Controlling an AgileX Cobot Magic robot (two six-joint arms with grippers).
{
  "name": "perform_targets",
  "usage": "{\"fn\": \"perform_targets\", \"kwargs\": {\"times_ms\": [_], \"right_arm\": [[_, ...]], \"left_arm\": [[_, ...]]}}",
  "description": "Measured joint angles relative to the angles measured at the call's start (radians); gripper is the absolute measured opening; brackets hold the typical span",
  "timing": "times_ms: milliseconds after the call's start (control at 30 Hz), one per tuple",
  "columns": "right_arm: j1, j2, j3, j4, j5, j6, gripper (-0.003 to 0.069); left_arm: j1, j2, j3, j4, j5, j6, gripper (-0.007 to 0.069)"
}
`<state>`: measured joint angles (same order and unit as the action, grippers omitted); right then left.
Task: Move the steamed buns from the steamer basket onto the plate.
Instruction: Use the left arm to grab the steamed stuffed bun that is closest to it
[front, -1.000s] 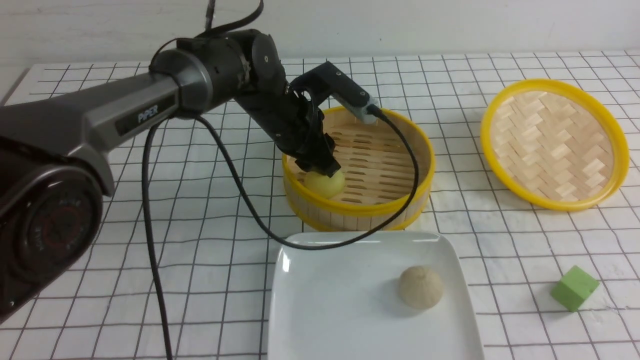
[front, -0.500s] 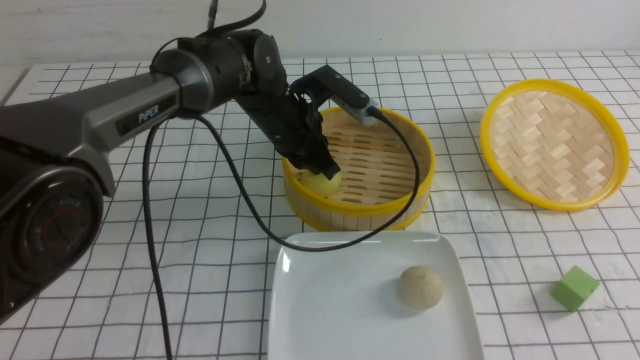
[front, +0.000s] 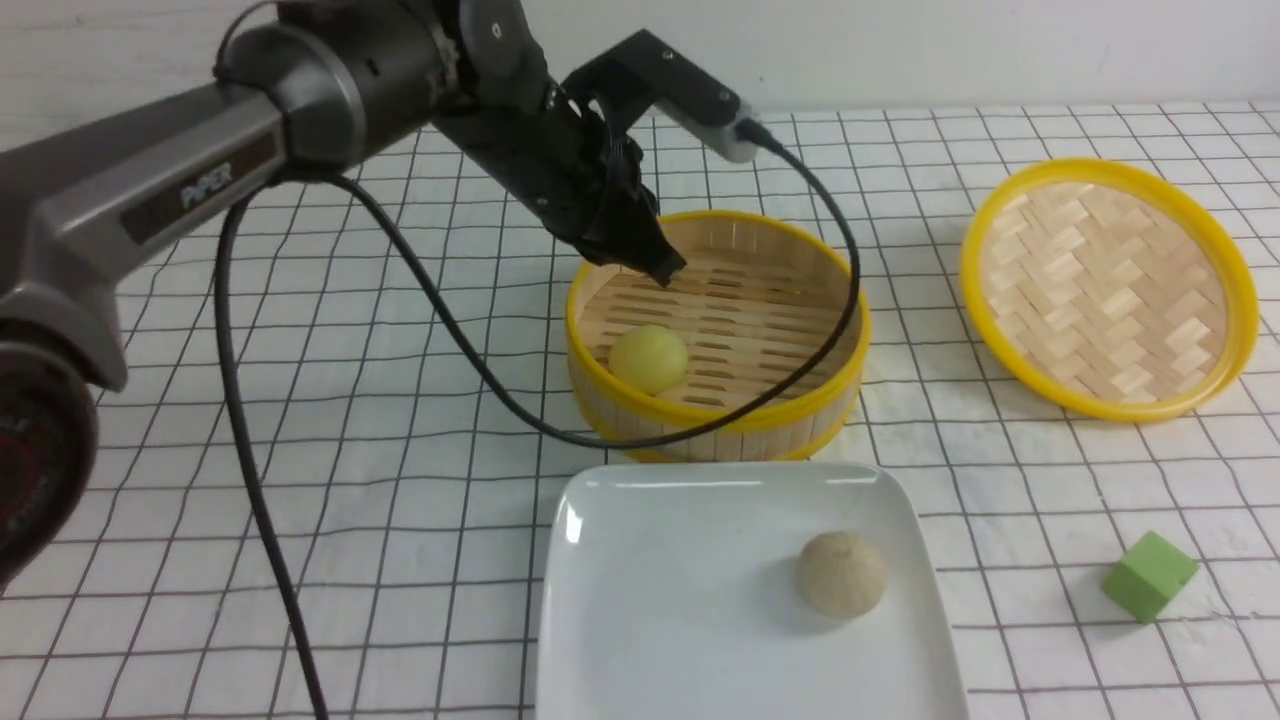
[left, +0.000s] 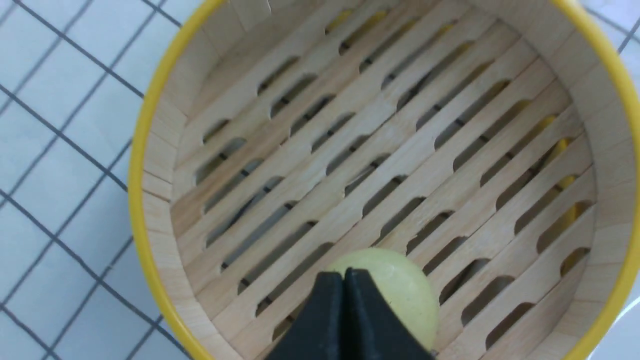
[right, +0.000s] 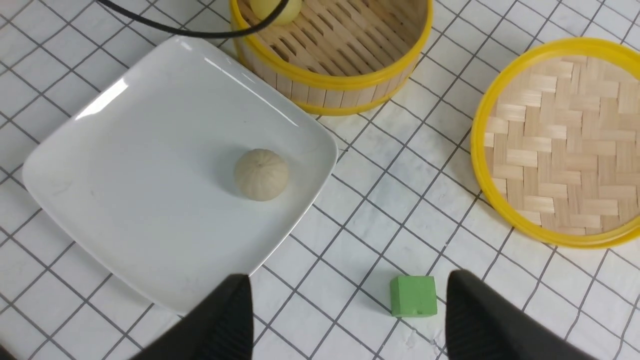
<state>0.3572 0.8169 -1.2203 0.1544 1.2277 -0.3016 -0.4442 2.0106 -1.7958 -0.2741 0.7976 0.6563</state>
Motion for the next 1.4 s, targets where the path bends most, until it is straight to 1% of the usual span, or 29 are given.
{"fn": "perform_targets", "kwargs": {"times_ms": [133, 233, 300, 333, 367, 467, 567, 667, 833, 900, 1033, 1400], "right_arm": [[0.0, 0.0, 0.0, 0.0, 0.0, 0.0, 0.0504], [0.0, 0.0, 0.0, 0.0, -0.002, 0.0, 0.0504], [0.0, 0.0, 0.0, 0.0, -0.006, 0.0, 0.0504], [0.0, 0.0, 0.0, -0.001, -0.01, 0.0, 0.0504], [0.0, 0.0, 0.0, -0.003, -0.013, -0.004, 0.0504], [0.0, 0.0, 0.0, -0.005, -0.021, -0.011, 0.0504], [0.0, 0.0, 0.0, -0.007, -0.025, -0.012, 0.0504], [0.0, 0.0, 0.0, -0.007, -0.027, -0.013, 0.0504], [0.0, -0.001, 0.0, -0.007, -0.03, -0.014, 0.0504], [0.0, -0.001, 0.0, -0.007, -0.032, -0.014, 0.0504], [0.0, -0.001, 0.0, -0.007, -0.033, -0.014, 0.0504], [0.0, -0.001, 0.0, -0.007, -0.033, -0.014, 0.0504]], "left_arm": [[0.0, -0.007, 0.0, -0.002, 0.011, 0.002, 0.0013], [0.0, -0.006, 0.0, -0.002, 0.041, 0.003, 0.0096], [0.0, -0.006, 0.0, -0.005, 0.054, 0.003, 0.0185], [0.0, -0.006, 0.0, -0.007, 0.062, 0.0, 0.0262], [0.0, -0.006, 0.0, -0.008, 0.063, -0.004, 0.0296], [0.0, -0.006, 0.0, -0.012, 0.064, -0.076, 0.0448], [0.0, -0.006, 0.0, -0.003, 0.078, -0.161, 0.0517], [0.0, -0.004, 0.0, 0.03, 0.098, -0.21, 0.0523], [0.0, 0.015, 0.0, 0.067, 0.108, -0.229, 0.0475], [0.0, 0.036, 0.0, 0.06, 0.108, -0.229, 0.0439], [0.0, 0.058, 0.0, 0.024, 0.117, -0.226, 0.0402], [0.0, 0.076, 0.0, -0.009, 0.133, -0.199, 0.0393]]}}
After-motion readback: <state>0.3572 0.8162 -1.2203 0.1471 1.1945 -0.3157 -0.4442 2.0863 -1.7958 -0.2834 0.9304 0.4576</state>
